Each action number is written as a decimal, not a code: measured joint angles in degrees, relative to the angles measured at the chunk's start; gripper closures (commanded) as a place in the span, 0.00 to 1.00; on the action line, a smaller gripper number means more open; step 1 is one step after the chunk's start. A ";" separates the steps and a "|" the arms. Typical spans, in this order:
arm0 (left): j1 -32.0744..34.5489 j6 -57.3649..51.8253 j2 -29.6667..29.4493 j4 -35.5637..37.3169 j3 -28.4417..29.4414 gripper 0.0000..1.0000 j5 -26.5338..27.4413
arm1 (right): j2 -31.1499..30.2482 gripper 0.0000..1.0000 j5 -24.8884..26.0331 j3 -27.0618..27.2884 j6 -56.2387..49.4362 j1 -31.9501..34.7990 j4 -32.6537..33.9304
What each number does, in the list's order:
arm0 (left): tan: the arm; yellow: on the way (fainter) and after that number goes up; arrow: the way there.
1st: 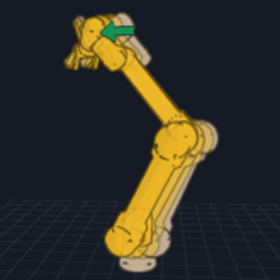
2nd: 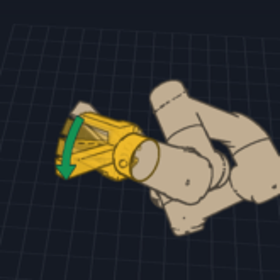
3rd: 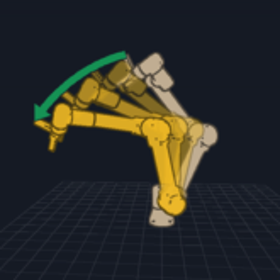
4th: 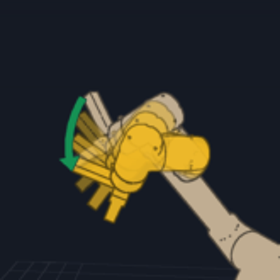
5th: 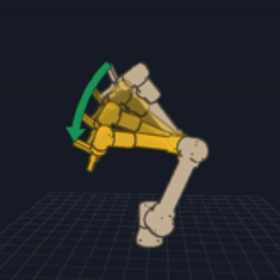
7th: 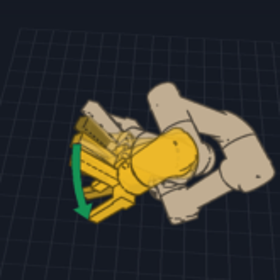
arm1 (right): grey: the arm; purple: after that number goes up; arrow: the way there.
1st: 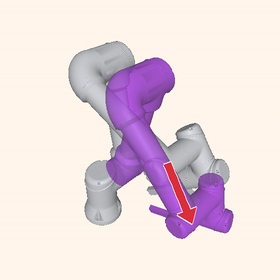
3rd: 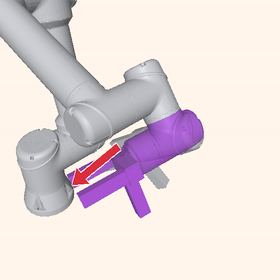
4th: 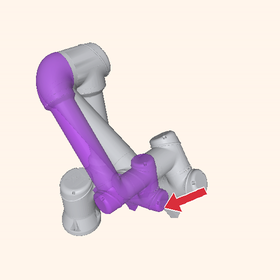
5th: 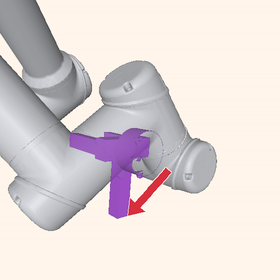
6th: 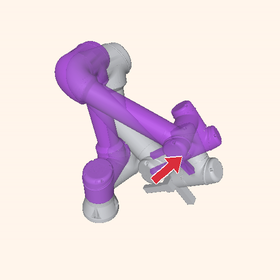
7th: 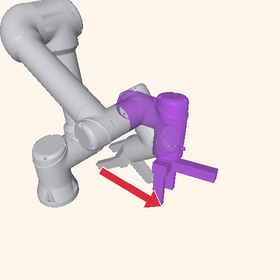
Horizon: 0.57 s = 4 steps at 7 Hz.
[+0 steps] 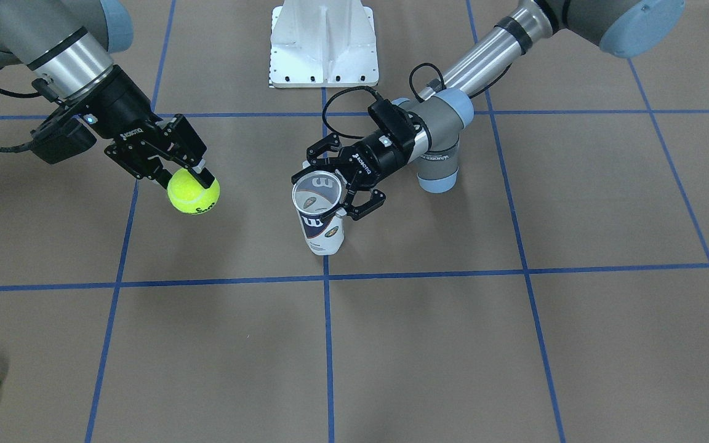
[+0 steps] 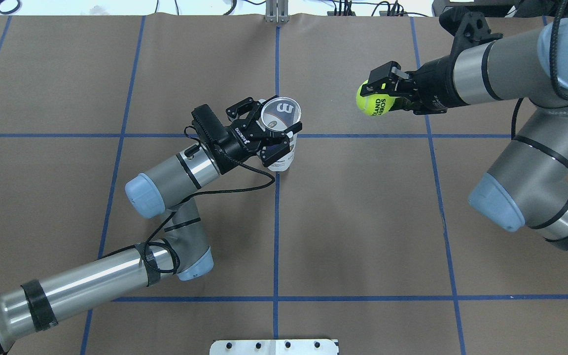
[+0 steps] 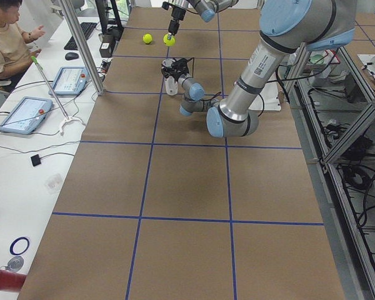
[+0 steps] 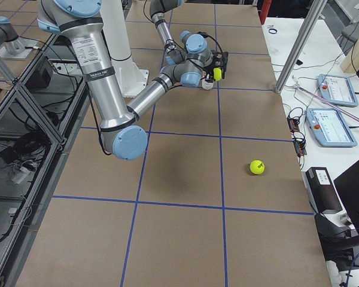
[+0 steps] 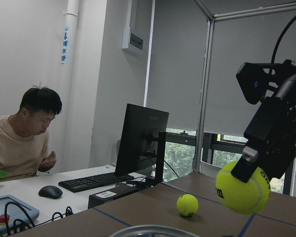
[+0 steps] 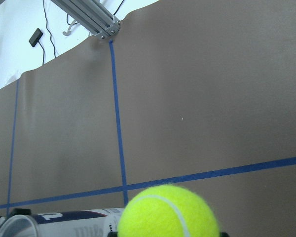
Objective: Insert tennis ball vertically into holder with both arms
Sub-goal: 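Carry the ball with the right gripper above the can's open top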
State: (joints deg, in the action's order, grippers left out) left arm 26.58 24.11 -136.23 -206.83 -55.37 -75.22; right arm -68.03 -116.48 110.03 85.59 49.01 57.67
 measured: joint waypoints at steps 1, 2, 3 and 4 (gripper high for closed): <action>-0.03 -0.02 0.02 0.01 0.09 0.19 -0.09 | 2.13 0.94 -1.88 1.02 2.63 0.92 1.89; -0.07 -0.03 0.09 0.02 0.19 0.18 -0.15 | 4.61 0.89 -2.72 2.54 4.30 1.36 5.79; -0.15 -0.03 0.13 0.02 0.23 0.16 -0.18 | 7.42 0.88 -2.99 3.89 5.21 1.39 10.77; -0.27 -0.03 0.16 0.02 0.25 0.15 -0.19 | 9.90 0.88 -3.03 4.71 5.99 1.28 14.93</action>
State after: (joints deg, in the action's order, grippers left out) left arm 26.31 24.08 -136.07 -206.81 -55.12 -75.41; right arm -58.13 -119.52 114.73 91.58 50.29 72.60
